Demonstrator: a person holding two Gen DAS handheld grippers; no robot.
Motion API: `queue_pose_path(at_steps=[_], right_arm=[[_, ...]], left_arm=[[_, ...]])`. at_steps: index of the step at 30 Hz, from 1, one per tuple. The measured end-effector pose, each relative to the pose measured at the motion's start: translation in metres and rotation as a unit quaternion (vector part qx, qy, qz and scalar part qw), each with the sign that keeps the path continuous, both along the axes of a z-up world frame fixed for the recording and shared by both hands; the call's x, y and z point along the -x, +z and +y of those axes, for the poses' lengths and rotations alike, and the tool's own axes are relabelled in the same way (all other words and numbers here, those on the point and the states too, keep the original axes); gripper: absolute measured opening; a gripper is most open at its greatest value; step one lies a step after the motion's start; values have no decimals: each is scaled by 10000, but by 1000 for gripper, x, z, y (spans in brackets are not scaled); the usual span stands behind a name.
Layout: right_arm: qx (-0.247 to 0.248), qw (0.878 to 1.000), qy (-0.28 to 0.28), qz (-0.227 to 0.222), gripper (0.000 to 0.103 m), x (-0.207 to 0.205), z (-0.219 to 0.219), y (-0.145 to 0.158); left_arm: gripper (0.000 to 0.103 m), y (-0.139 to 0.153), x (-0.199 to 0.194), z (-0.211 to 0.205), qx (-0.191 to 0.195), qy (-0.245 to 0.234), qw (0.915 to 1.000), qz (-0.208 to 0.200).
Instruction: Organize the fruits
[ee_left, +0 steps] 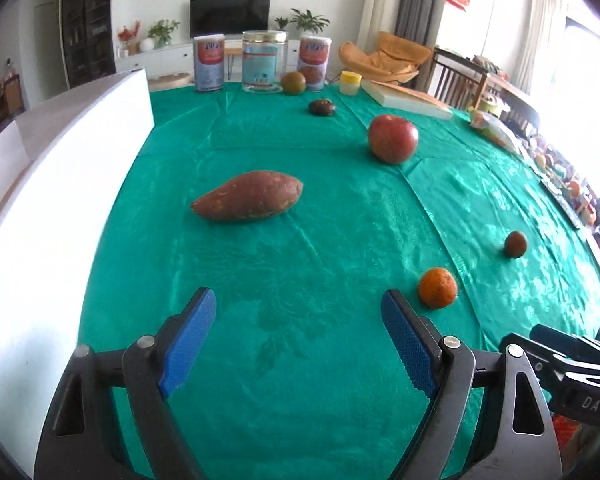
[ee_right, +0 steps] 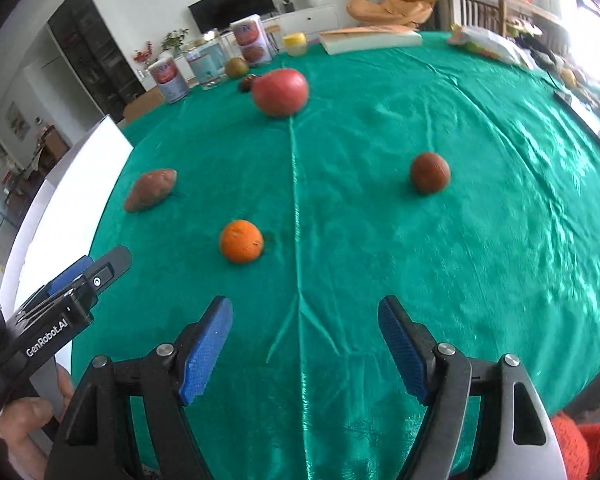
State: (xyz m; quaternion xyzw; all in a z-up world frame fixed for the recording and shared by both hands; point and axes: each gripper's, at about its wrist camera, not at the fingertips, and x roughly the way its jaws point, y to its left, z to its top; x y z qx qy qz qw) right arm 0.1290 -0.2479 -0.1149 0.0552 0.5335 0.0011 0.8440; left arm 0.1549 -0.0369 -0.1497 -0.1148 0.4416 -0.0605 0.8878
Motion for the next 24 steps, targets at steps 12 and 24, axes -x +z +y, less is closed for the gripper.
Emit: queue_pose_path(at_steps=[12, 24], right_arm=[[60, 9989, -192, -420, 76, 13, -7, -12], [-255, 9983, -252, -462, 81, 12, -13, -13]], left_arm=[[86, -31, -11, 3, 103, 102, 9995, 296], [91, -32, -14, -3, -56, -6, 9993, 359]])
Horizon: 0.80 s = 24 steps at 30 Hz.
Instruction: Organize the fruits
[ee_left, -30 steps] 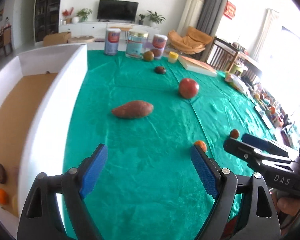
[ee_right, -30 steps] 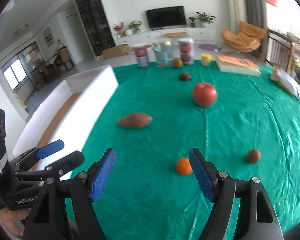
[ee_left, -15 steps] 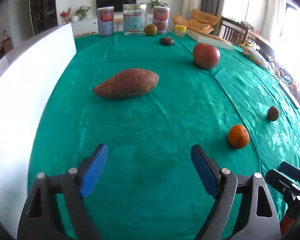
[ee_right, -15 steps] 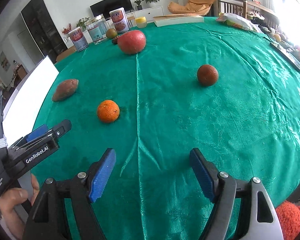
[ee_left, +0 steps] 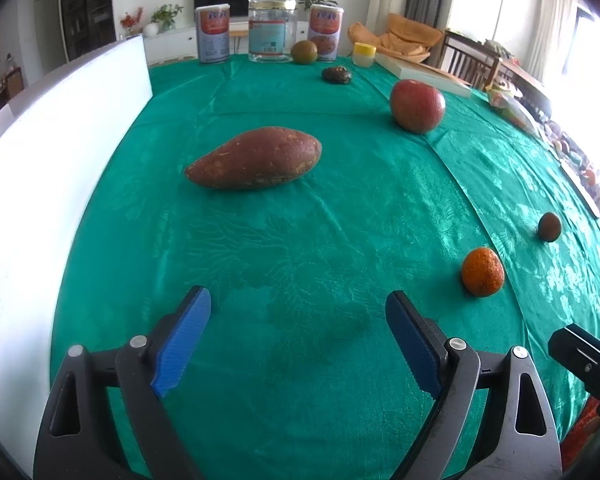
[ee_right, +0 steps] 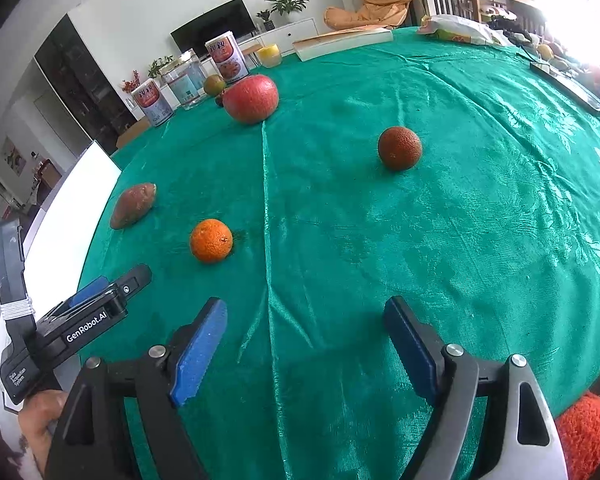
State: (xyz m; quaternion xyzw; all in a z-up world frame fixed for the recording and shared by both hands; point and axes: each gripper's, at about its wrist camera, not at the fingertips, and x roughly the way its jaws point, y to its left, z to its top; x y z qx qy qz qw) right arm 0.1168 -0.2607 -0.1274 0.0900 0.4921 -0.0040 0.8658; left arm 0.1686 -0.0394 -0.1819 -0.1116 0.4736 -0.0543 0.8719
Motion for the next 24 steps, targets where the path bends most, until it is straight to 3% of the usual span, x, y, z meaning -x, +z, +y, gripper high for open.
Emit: queue_pose_path(at_steps=[3, 6, 10, 16, 19, 24], right_arm=[[-169, 9995, -168, -222, 81, 8, -8, 10], [-212, 9975, -165, -661, 81, 25, -8, 34], [-391, 9953, -75, -880, 81, 42, -16, 70], [503, 9897, 156, -1329, 83, 53, -52, 118], [867, 9846, -47, -1521, 85, 54, -82, 120], [1157, 9814, -562, -1424, 86, 36, -128, 88]], left_arm=[[92, 0, -1, -4, -119, -30, 9999, 31], [92, 0, -1, -4, -102, -42, 9999, 31], [92, 0, -1, -5, -133, -49, 9999, 42], [95, -1, -3, -10, -346, -94, 9993, 92], [95, -1, -3, -10, -352, -96, 9993, 94], [95, -1, -3, -10, -372, -96, 9992, 96]])
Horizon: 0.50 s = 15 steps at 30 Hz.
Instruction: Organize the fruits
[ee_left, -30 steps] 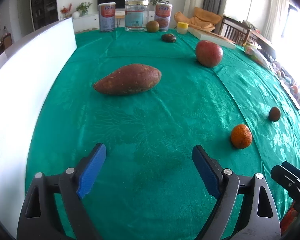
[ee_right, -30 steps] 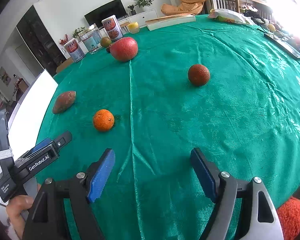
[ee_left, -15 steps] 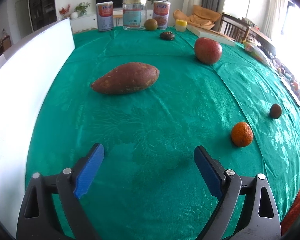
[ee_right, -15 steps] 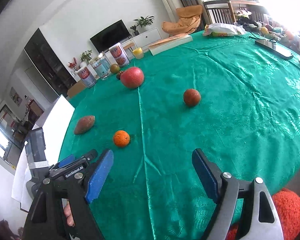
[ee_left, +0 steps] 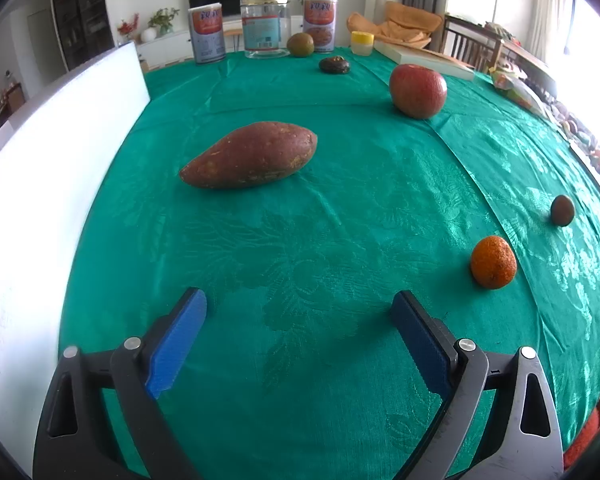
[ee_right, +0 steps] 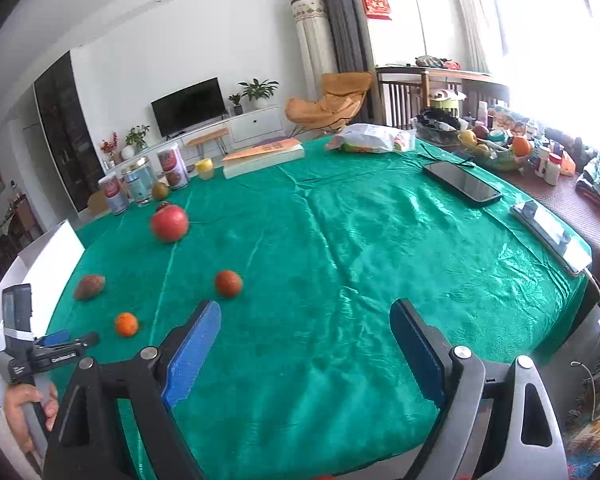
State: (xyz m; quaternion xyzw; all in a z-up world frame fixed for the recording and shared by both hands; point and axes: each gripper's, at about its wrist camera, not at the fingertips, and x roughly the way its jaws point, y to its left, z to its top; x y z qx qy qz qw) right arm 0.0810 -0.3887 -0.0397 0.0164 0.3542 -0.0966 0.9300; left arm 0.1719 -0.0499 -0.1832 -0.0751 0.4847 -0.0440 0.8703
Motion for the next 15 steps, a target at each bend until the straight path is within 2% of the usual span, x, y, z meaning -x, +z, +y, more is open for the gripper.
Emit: queue_pose_path(at_steps=[3, 7, 11, 15], right_arm=[[-80, 9998, -135, 141, 86, -22, -15, -20], [-207, 9995, -217, 112, 86, -39, -21, -36], [-245, 9996, -78, -131, 86, -62, -16, -29], [-637, 9975, 158, 271, 86, -82, -7, -33]], left_arm=[[96, 0, 0, 1, -4, 2, 10000, 2], [96, 0, 0, -1, -52, 7, 10000, 5], [99, 0, 0, -3, -159, 47, 9999, 20], [99, -1, 0, -1, -141, 69, 9999, 41]])
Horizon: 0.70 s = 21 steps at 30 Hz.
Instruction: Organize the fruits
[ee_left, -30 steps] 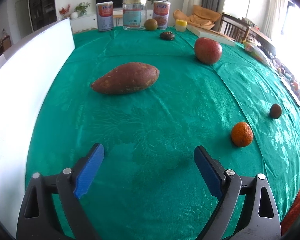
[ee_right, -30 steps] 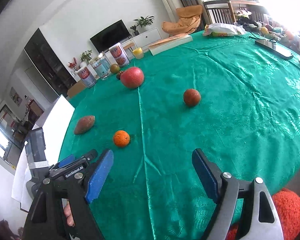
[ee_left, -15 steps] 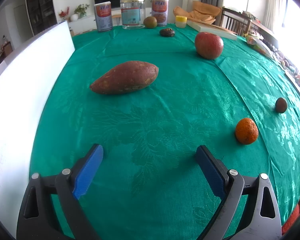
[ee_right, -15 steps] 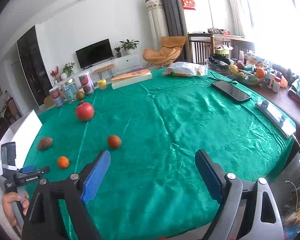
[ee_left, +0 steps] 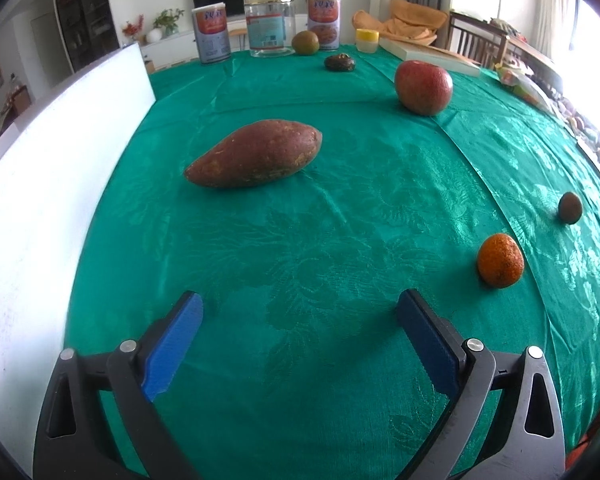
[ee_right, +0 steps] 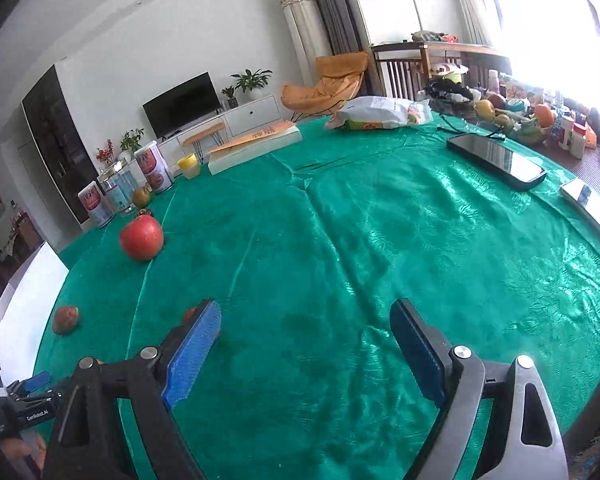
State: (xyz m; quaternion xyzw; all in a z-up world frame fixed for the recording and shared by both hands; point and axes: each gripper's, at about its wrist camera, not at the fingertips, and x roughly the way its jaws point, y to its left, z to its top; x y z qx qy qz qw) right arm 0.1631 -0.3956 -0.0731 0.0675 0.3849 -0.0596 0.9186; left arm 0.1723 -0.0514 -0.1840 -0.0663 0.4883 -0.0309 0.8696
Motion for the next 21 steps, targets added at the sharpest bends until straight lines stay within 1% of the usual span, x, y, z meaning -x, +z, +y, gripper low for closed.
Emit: queue_pose_path(at_steps=[3, 7, 9, 12, 14, 15, 17, 19, 21], right_arm=[[15, 9999, 45, 143, 86, -6, 5, 4], [196, 9960, 345, 797, 86, -15, 10, 8], [263, 9914, 661, 1099, 86, -21, 7, 14], [587, 9770, 1362, 1531, 86, -31, 0, 27], [973, 9628, 1833, 1729, 86, -39, -8, 39], [1172, 9554, 2046, 1779, 86, -43, -11, 46], [1580, 9406, 2411, 1794, 86, -50, -18, 60], [1926, 9293, 2608, 1771, 86, -54, -26, 72], [2190, 9263, 2485, 1793, 86, -51, -38, 78]], left_arm=[[100, 0, -1, 1, 5, 15, 10000, 14], [102, -1, -2, 1, 7, 70, 10000, 58], [102, -1, -2, 1, 0, 79, 9999, 63], [102, -1, -1, 1, -24, 108, 9999, 70], [102, 0, 0, -1, -105, 153, 9998, 65], [102, 2, 1, -4, -221, 161, 9996, 35], [102, 6, 4, -14, -607, 136, 9980, -95], [102, 9, 6, -22, -942, 111, 9953, -202], [102, 9, 7, -23, -1007, 111, 9946, -222]])
